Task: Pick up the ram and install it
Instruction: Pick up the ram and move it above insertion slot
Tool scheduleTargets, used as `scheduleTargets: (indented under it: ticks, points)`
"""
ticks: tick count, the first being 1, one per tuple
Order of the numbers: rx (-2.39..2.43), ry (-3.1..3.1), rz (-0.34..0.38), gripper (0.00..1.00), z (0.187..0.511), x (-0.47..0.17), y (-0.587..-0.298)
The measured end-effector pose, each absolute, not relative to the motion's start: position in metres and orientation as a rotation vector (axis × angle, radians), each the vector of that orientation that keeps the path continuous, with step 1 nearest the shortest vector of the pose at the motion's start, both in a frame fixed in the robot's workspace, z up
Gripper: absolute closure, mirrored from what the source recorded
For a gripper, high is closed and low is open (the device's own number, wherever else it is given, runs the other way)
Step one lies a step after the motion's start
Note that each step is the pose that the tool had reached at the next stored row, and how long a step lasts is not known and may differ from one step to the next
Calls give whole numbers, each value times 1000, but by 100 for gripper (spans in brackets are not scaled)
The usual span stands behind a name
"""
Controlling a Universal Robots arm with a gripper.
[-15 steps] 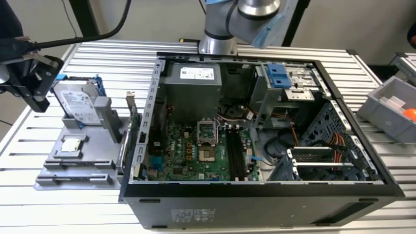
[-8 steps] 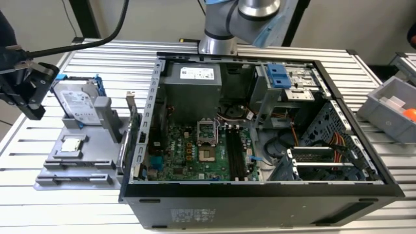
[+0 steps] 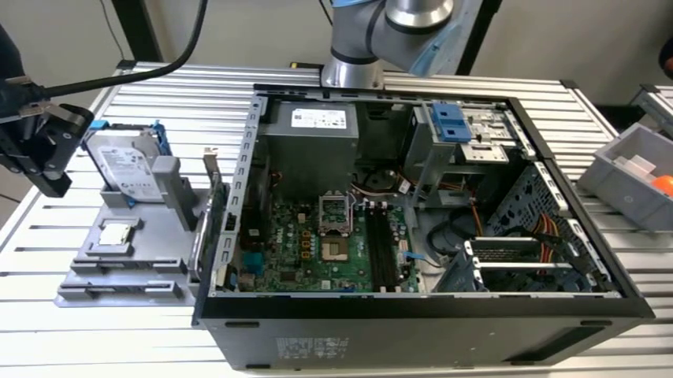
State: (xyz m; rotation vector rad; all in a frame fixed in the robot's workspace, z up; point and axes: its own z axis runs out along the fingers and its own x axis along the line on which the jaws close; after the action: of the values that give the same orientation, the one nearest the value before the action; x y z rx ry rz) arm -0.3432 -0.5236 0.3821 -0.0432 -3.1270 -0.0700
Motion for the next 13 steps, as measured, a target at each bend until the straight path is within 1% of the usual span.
scheduleTargets:
  ticks: [13]
  points:
    - [-43,-3124,-70,100,382,-343,-524]
